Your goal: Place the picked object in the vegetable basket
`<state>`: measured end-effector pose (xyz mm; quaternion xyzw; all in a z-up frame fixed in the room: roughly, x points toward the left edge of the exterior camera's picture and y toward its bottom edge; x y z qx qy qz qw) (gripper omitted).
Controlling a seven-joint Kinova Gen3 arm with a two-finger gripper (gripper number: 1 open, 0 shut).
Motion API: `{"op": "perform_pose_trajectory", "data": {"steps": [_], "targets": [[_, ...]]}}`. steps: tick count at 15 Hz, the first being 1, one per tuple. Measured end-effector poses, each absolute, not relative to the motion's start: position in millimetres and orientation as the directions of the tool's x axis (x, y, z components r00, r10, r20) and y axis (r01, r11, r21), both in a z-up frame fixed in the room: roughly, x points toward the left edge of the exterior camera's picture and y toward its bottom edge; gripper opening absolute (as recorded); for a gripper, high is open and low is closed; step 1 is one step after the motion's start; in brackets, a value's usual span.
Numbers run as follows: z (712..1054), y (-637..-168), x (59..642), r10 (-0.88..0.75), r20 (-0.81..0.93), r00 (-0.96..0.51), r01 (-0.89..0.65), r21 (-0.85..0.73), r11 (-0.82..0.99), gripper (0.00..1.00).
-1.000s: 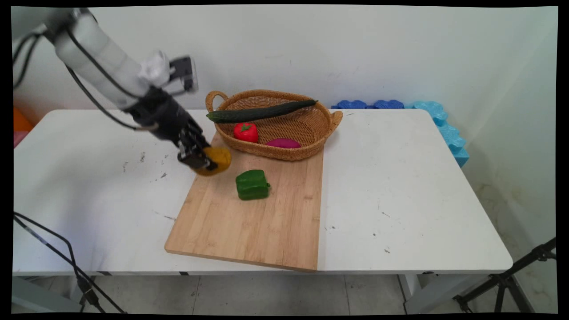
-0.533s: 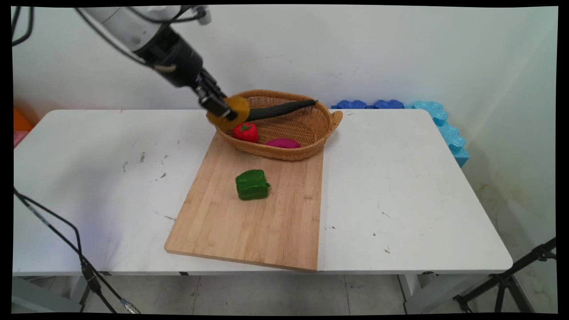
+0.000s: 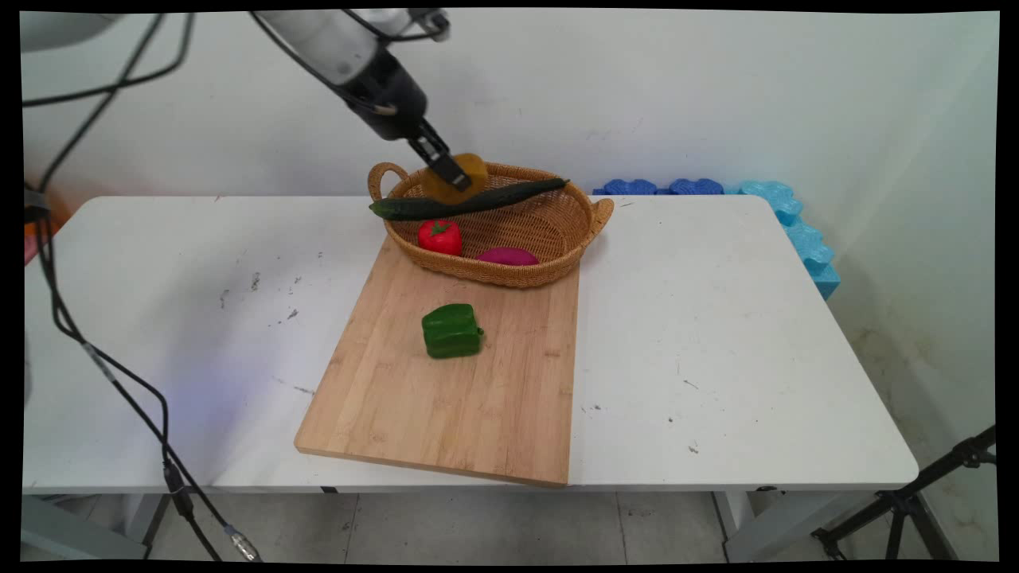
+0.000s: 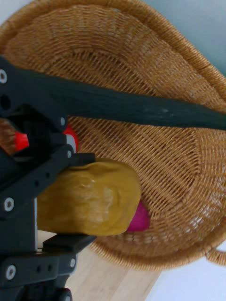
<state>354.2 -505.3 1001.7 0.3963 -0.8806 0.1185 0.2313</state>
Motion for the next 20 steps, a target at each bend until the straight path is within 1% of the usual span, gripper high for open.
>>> {"op": "perform_pose_trajectory", "data": {"steps": [6,13,18,19,20], "targets": [[950,-563,326,-0.652,0.505,-0.566,-0.758,-0.007,0.653,0.0],[912,-591,307,-0.657,0.496,-0.568,-0.752,0.012,0.659,0.0],[897,-600,299,-0.655,0.495,-0.57,-0.748,0.017,0.663,0.0],[896,-601,299,-0.655,0.496,-0.569,-0.749,0.016,0.663,1.0],[895,-601,298,-0.656,0.497,-0.569,-0.75,0.014,0.661,1.0]]}}
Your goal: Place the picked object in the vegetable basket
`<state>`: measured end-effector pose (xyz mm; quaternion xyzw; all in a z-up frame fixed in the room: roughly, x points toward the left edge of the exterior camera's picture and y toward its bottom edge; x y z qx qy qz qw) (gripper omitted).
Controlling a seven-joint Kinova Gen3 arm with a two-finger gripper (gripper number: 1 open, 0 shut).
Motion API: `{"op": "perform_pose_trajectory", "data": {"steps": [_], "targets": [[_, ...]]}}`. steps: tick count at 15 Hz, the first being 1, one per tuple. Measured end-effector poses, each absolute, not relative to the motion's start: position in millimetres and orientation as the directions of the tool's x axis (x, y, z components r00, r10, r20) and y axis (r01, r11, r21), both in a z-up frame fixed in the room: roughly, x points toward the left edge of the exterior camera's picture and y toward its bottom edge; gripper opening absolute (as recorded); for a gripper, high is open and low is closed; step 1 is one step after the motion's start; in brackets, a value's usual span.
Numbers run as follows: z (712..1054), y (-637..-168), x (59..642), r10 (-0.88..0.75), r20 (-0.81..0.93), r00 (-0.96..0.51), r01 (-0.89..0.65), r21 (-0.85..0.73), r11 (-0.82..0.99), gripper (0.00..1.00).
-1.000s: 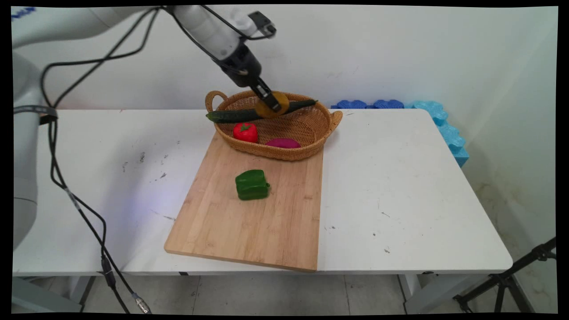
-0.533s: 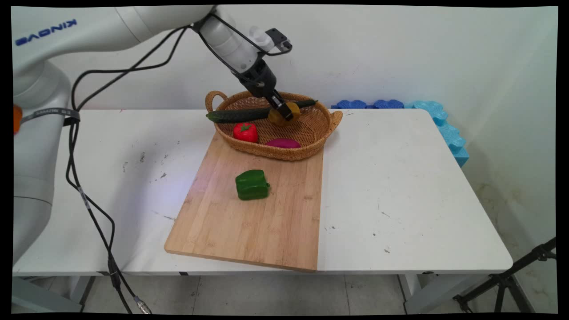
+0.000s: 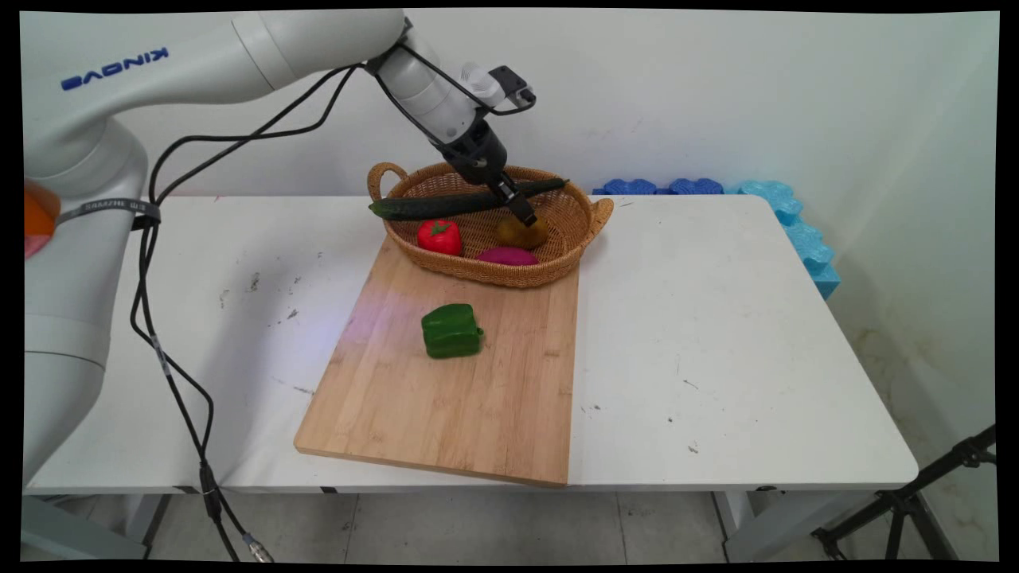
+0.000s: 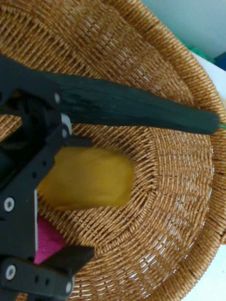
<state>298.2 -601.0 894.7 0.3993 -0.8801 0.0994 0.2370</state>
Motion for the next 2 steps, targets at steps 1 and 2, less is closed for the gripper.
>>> {"op": "perform_pose_trajectory", "data": {"steps": [1,2], "targets": [[894.0,-600.9,297.3,-0.655,0.496,-0.569,-0.75,0.013,0.662,1.0],[894.9,-600.0,295.8,-0.654,0.499,-0.569,-0.75,0.013,0.662,1.0]]}}
